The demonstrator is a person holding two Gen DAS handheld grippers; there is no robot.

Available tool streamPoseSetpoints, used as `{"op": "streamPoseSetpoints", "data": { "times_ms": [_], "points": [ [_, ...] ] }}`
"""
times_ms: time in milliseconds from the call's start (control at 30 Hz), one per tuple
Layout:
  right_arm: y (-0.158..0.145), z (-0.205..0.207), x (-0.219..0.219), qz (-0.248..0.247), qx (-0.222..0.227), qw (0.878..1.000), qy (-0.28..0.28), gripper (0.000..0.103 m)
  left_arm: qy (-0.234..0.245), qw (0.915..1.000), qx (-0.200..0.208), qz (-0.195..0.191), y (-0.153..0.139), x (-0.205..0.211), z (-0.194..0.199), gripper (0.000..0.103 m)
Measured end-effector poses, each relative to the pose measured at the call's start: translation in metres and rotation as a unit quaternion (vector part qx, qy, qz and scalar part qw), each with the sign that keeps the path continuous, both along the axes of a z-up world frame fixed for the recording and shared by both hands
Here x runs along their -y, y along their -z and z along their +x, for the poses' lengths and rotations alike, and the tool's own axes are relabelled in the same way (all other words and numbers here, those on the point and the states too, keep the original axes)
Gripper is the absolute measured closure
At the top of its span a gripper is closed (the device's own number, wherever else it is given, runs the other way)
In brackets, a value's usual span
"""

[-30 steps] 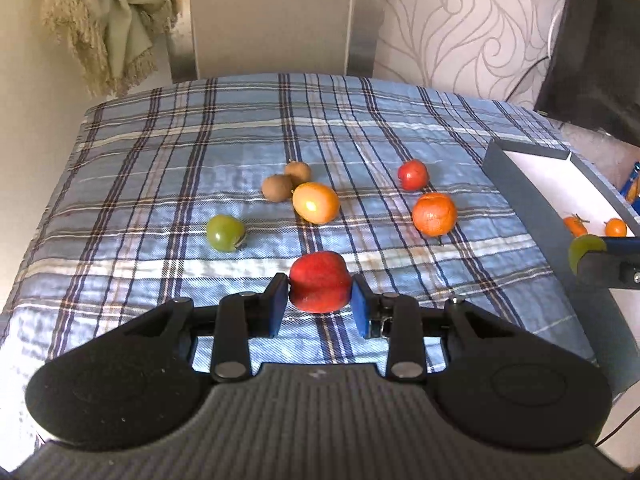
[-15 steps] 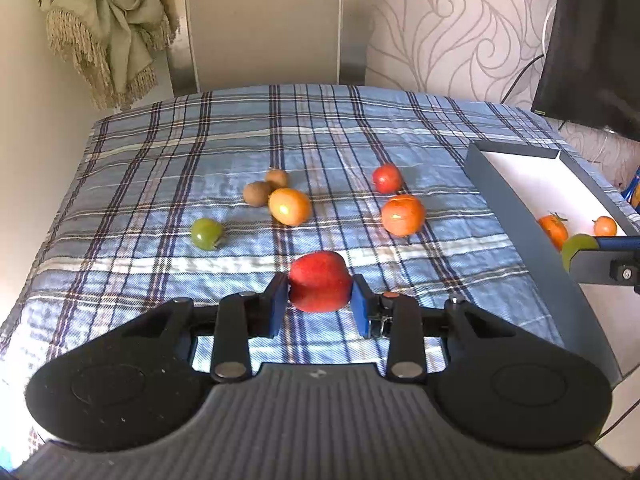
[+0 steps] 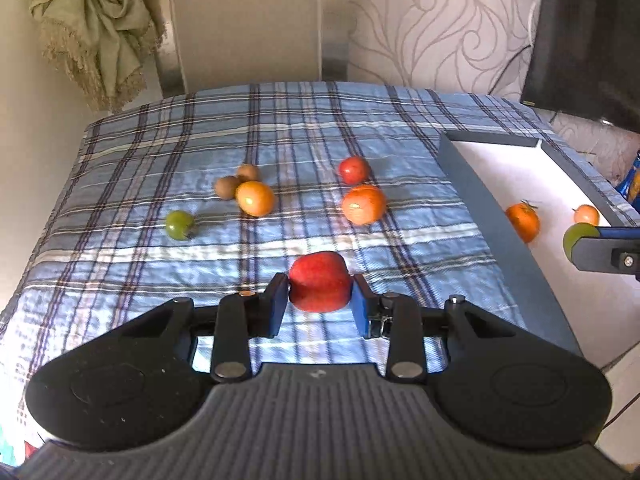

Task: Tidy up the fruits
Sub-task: 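Carry the red apple in the left tool and the lime in the right tool to the tray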

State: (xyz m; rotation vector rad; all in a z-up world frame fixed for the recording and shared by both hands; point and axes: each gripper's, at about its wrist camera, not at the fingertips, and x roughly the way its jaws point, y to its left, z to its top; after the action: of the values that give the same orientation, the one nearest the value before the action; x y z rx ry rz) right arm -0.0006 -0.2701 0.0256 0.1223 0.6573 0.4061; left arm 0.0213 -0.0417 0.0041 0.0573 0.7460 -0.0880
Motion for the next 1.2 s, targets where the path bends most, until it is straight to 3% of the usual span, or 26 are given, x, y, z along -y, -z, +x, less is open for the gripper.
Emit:
{"op": "streamPoseSetpoints", "data": {
  "times_ms": [633,1200],
  "points": [
    [0.001,-0.018,0.052,-0.006,0.004,0.998,0.056,0.075,0.065,0.9975,0.024,-0.013,-0.015,0.07,0.006,0.064],
    [-0.004,-0.034,0.086,-0.002,0.021,0.995,0.103,0.075,0.131,0.9903,0.042,-0.017,-0.03,0.121,0.008,0.064]
  ]
}}
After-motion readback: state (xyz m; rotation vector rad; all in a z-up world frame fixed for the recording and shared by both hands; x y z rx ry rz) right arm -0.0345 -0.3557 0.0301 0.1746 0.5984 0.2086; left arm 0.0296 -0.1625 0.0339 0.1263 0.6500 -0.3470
